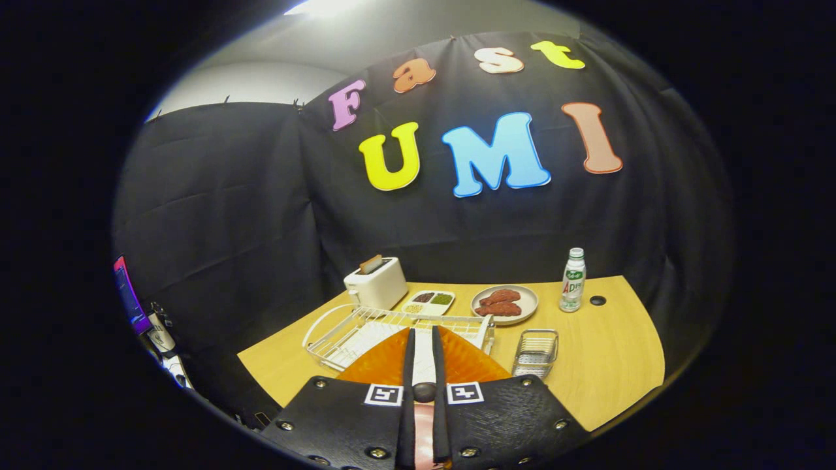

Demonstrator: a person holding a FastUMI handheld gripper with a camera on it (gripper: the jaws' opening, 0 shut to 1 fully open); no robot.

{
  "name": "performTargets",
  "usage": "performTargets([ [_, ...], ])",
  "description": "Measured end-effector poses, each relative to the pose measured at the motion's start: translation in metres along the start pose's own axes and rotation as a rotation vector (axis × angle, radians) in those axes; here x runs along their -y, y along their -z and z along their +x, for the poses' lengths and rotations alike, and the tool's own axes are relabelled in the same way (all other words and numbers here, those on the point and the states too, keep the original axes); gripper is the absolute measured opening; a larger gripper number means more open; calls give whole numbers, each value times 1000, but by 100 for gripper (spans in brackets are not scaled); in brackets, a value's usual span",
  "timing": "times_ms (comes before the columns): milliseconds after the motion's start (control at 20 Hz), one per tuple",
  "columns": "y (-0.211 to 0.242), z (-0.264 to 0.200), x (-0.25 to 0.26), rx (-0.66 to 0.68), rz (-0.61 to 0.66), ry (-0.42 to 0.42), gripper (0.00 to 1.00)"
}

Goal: Take the plate from the dish rack, then take the spoon from the basket and place it into the plate.

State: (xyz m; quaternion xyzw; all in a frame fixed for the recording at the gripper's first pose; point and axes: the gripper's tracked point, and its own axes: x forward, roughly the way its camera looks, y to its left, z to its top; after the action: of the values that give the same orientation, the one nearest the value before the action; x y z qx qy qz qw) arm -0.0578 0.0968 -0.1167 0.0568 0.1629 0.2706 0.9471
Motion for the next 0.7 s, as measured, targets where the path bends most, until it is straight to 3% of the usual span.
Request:
performTargets([
  [450,74,18,-18,-153,-28,-45,10],
  [700,99,33,-25,-175,-74,-53,10],
])
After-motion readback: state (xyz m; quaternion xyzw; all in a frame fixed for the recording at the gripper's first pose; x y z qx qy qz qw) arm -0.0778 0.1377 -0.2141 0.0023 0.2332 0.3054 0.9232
